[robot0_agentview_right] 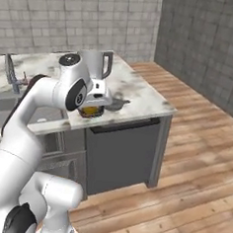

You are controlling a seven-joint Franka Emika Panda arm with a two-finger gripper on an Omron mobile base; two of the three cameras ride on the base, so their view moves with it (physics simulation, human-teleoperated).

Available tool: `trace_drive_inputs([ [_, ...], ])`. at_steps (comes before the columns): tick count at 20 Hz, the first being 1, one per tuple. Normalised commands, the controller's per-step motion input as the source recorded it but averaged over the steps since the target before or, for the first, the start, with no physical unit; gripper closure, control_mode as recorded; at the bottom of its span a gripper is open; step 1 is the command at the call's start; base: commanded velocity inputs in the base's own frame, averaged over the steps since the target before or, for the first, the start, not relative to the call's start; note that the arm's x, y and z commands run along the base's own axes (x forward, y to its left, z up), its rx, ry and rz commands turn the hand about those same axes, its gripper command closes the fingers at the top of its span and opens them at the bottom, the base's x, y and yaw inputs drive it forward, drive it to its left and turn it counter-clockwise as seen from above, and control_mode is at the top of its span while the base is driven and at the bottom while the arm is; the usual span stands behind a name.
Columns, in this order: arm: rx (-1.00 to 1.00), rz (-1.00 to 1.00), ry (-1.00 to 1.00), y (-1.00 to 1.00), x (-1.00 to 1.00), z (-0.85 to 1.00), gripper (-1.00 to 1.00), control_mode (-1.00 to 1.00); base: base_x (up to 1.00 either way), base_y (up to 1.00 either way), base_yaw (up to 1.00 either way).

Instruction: Grab the lemon and onion from the fridge, place them in the blender, close the lid, and turn on the blender to create a marinade.

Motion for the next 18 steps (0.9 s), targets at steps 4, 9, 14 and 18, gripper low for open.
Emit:
trace_drive_inputs([
  [4,0.00,0.00,0.00,0.00,0.00,0.00,1.00,1.00,0.76,-0.44,0.50],
  [9,0.00,0.00,0.00,0.00,0.00,0.00,1.00,1.00,0.77,-0.33,0.52],
  [14,0.00,0.00,0.00,0.00,0.00,0.00,1.00,1.00,0.72,-0.30,0.51],
  [18,0.00,0.00,0.00,0.00,0.00,0.00,1.00,1.00,0.55,-0.29,0.48],
])
